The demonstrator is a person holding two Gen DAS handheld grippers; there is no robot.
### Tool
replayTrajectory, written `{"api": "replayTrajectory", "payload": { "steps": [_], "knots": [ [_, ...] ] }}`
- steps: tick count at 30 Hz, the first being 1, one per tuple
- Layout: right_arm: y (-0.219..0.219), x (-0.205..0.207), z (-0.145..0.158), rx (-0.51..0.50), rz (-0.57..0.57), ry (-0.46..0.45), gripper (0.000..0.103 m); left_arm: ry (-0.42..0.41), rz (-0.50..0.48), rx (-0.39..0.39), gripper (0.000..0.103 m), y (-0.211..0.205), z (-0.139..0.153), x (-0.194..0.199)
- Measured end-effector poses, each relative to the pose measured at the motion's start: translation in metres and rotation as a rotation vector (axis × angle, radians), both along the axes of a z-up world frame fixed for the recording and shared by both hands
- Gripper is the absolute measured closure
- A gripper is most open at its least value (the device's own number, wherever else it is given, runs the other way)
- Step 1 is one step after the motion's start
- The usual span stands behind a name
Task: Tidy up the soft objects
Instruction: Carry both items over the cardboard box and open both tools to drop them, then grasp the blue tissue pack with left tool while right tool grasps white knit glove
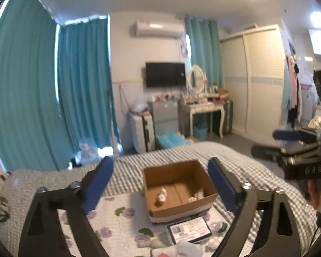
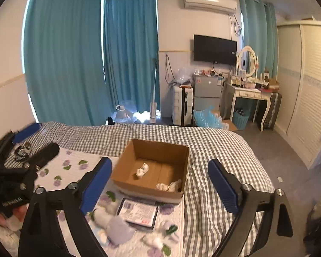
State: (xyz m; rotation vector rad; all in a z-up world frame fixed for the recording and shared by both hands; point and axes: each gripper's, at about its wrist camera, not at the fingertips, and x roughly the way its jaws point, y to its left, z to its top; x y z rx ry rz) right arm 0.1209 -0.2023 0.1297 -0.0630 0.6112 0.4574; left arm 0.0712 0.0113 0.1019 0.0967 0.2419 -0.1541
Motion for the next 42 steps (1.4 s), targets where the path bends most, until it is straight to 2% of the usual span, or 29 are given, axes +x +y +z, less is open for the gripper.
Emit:
{"api": "replayTrajectory", "payload": {
  "steps": [3, 8, 12, 16, 19, 26, 30, 33, 34, 36, 40, 42],
  "knots": [
    [-0.001, -0.035, 0.008, -0.021, -0.003, -0.019, 0.009, -0.027, 0.036, 0.013, 0.011, 0.008, 0.007, -0.025],
    [-0.001, -0.071, -0.009, -0.034, 0.0, 0.005, 0.009, 0.072, 0.002, 0.002, 0.011, 0.02, -0.013, -0.04],
    [0.005, -0.085, -0.046, -0.041, 0.006, 0.048, 0.009, 0.182, 0.047, 0.024, 0.011, 0.024, -0.063, -0.038],
    [0.02, -0.087, -0.091, -0.066, 0.029, 0.077, 0.009, 0.318, 0.082, -0.037, 0.011, 0.032, -0.126, -0.032],
    [0.029, -0.079, -0.126, -0.069, 0.035, 0.118, 0.009, 0.394, 0.116, -0.031, 0.011, 0.026, -0.17, -0.025],
    [0.028, -0.058, -0.203, -0.074, -0.003, 0.241, 0.009, 0.63, 0.068, -0.045, 0.011, 0.005, -0.259, -0.002],
    [0.023, -0.046, -0.226, -0.073, -0.029, 0.278, 0.009, 0.684, 0.081, -0.056, 0.011, 0.002, -0.28, 0.015],
    [0.022, -0.041, -0.236, -0.077, -0.036, 0.296, 0.009, 0.69, 0.116, -0.058, 0.013, 0.007, -0.284, 0.025],
    [0.022, -0.04, -0.239, -0.077, -0.036, 0.299, 0.009, 0.692, 0.106, -0.067, 0.019, 0.008, -0.285, 0.028],
    [0.025, -0.039, -0.242, -0.078, -0.03, 0.307, 0.009, 0.695, 0.084, -0.077, 0.021, 0.008, -0.286, 0.027],
    [0.034, -0.04, -0.243, -0.107, -0.007, 0.304, 0.009, 0.684, 0.05, -0.037, 0.024, 0.01, -0.28, 0.024],
    [0.04, -0.041, -0.242, -0.125, 0.006, 0.302, 0.009, 0.641, 0.066, -0.025, 0.024, 0.022, -0.268, 0.019]
  ]
}}
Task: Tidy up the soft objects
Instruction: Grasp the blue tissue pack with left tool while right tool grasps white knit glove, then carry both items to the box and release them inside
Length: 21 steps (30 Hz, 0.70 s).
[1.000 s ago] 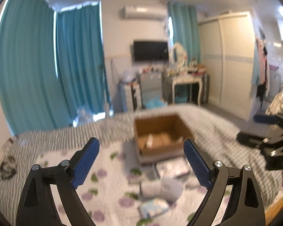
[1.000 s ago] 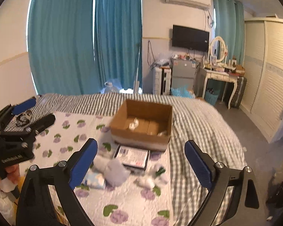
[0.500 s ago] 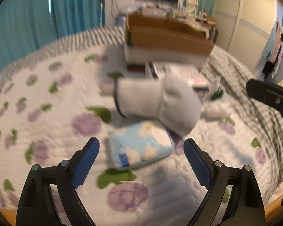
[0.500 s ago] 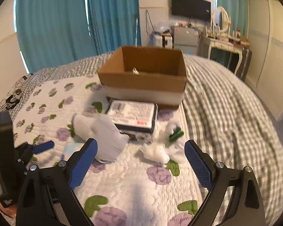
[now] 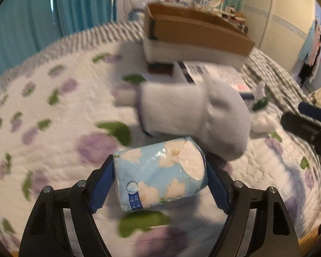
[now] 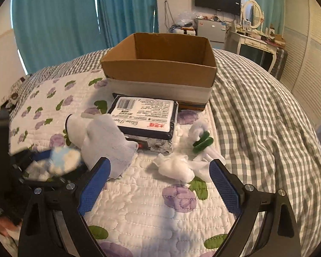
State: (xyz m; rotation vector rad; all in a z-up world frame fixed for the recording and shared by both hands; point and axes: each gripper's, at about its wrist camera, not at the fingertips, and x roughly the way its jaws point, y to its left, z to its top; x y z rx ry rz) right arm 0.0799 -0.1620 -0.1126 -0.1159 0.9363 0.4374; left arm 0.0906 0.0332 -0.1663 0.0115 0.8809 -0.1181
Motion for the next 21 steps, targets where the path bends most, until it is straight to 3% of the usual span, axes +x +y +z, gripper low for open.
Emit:
{"api": "replayTrajectory", "payload": {
  "steps": [4, 9, 14, 17, 21],
  "knots": [
    [0.015, -0.001, -0.002, -0.01, 0.029, 0.018, 0.009, -0.051, 0.069, -0.02, 0.024, 0.032, 0.016, 0.003],
    [0.047, 0.002, -0.012, 0.051, 0.087, 0.092, 0.009, -0.112, 0.113, 0.035, 0.024, 0.055, 0.027, 0.004],
    [0.075, 0.01, -0.028, 0.01, 0.069, 0.12, 0.01, -0.104, 0.131, -0.018, 0.024, 0.075, 0.028, 0.004],
    [0.083, 0.009, -0.035, -0.016, 0.071, 0.127, 0.019, -0.101, 0.139, 0.036, 0.024, 0.074, 0.023, 0.004],
    [0.082, 0.008, -0.04, -0.049, 0.035, 0.125, 0.034, -0.089, 0.119, 0.018, 0.024, 0.074, 0.02, 0.002]
  ]
}}
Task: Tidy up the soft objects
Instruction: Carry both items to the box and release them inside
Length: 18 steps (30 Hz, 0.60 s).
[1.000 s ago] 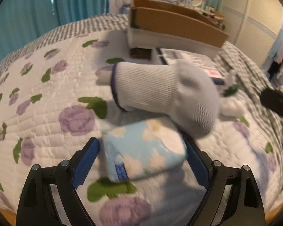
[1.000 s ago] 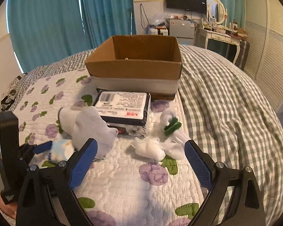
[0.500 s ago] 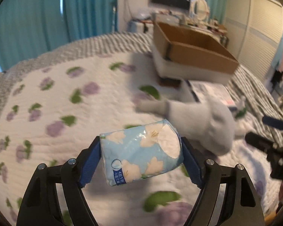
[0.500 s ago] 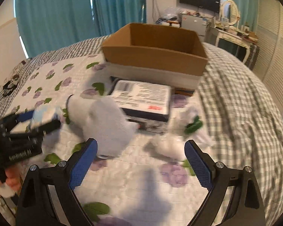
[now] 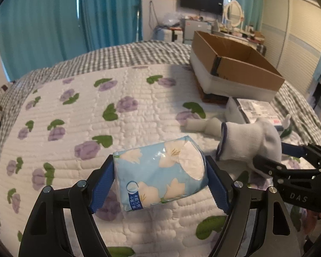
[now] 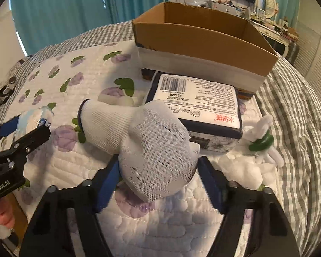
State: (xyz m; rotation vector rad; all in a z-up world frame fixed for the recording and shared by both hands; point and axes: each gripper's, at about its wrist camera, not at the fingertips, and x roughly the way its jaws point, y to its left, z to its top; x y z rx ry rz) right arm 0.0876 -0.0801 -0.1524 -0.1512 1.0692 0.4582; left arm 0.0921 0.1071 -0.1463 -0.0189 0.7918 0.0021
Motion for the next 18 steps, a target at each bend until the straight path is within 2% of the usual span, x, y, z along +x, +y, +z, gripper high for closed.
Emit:
{"api": "replayTrajectory", "payload": {
  "steps": [1, 6, 11, 18],
  "knots": [
    [-0.001, -0.001, 0.001, 0.007, -0.006, -0.001, 0.04, 0.003, 0.001, 0.003, 0.024, -0.001, 0.0, -0.001],
    [-0.009, -0.014, 0.018, 0.036, 0.014, -0.018, 0.05, 0.024, -0.017, -0.003, 0.024, -0.008, 0.001, -0.015],
    [-0.022, -0.03, 0.046, 0.066, 0.018, -0.07, 0.052, -0.001, -0.047, 0.012, 0.024, -0.02, 0.016, -0.034],
    [-0.063, -0.032, 0.106, 0.149, -0.03, -0.17, 0.052, -0.04, -0.075, 0.053, 0.024, -0.043, 0.052, -0.058]
  ]
}}
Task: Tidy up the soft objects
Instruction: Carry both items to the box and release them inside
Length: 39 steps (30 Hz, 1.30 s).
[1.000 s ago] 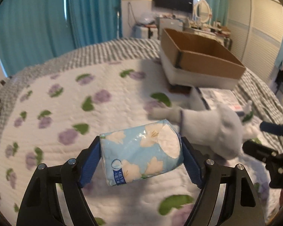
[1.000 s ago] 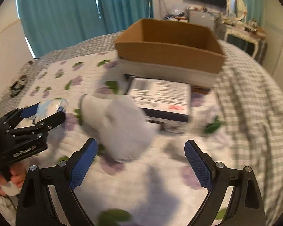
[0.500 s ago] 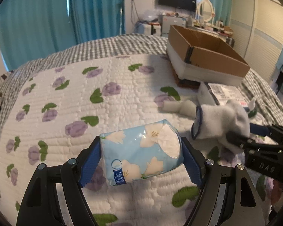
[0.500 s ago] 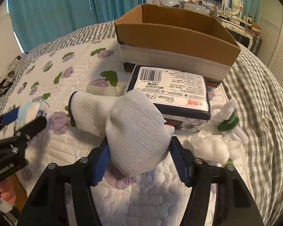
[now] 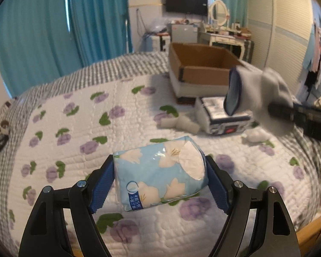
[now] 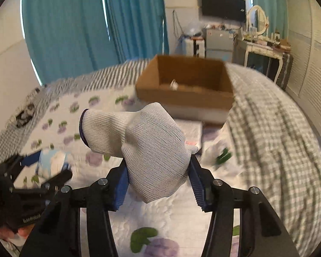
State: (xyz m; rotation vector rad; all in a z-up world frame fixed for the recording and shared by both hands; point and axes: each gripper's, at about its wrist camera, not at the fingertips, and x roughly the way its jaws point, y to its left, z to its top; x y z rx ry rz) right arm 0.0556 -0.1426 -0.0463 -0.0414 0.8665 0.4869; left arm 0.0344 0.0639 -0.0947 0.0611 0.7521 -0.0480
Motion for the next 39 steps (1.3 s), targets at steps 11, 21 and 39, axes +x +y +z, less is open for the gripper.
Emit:
{"api": "replayTrajectory", "payload": {
  "steps": [11, 21, 39],
  "knots": [
    [-0.051, 0.056, 0.069, 0.04, -0.04, -0.134, 0.052, -0.136, -0.074, -0.047, 0.023, -0.052, 0.072, 0.041],
    [-0.044, 0.168, 0.068, 0.043, -0.052, -0.165, 0.052, -0.197, -0.076, -0.042, 0.023, -0.091, 0.096, 0.164],
    [-0.02, 0.264, -0.019, 0.097, -0.07, -0.06, 0.012, -0.102, -0.119, 0.085, 0.019, -0.118, 0.018, 0.251]
  ]
}}
